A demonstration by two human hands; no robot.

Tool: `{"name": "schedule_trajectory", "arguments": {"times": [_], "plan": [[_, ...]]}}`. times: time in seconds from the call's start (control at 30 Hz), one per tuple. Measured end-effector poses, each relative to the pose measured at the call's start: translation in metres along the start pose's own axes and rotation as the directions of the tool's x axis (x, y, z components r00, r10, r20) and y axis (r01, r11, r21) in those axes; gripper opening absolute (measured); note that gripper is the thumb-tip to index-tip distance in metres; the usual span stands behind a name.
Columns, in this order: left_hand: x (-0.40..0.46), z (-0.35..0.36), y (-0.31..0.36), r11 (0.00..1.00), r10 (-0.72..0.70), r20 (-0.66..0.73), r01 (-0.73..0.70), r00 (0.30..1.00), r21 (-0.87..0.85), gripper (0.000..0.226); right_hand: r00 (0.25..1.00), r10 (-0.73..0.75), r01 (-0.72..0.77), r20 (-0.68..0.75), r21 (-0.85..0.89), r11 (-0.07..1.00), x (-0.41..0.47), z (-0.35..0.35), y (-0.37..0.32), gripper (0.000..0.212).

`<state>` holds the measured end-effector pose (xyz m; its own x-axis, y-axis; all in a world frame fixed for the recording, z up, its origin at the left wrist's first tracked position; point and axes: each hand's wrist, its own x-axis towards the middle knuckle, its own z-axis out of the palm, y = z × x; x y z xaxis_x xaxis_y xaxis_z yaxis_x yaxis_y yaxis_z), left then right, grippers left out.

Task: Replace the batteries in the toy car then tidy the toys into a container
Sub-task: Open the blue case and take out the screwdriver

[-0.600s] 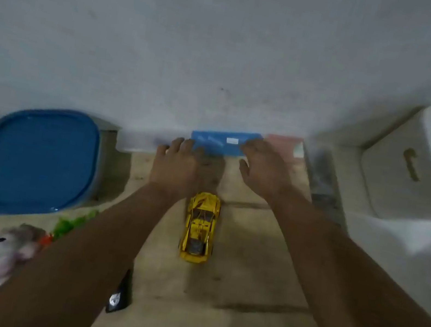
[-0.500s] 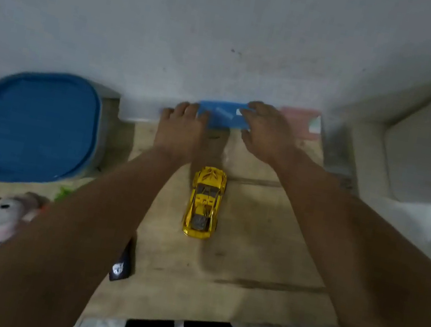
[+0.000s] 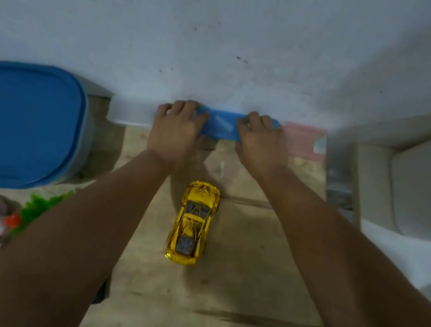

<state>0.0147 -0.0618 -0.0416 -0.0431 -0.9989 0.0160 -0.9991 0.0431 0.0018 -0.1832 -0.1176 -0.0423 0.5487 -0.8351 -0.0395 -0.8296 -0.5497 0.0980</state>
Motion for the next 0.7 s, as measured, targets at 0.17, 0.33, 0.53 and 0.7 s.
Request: {"name": "schedule_trajectory", "arguments": {"times": [0.17, 0.33, 0.53, 0.7], "plan": [[0.004, 0.005, -0.005, 0.999, 0.035, -0.036, -0.036, 0.999, -0.003, 0.050, 1.000, -0.009, 0.009, 0.009, -0.016, 1.000, 0.005, -0.002, 0.000, 0.041], [0.001, 0.010, -0.008, 0.997, 0.063, -0.096, -0.066, 0.993, -0.034, 0.055, 0.997, -0.077, 0.078, 0.020, -0.057, 0.995, 0.007, -0.003, 0.002, 0.045], [-0.003, 0.016, -0.009, 0.996, 0.063, -0.135, -0.071, 0.989, -0.051, 0.047, 0.993, -0.098, 0.102, 0.067, -0.060, 0.993, 0.010, -0.007, 0.003, 0.047], [0.000, 0.009, -0.009, 0.994, 0.072, -0.097, -0.080, 0.993, -0.078, 0.046, 0.993, -0.112, 0.114, 0.047, -0.026, 0.993, 0.006, -0.015, 0.006, 0.047]]}}
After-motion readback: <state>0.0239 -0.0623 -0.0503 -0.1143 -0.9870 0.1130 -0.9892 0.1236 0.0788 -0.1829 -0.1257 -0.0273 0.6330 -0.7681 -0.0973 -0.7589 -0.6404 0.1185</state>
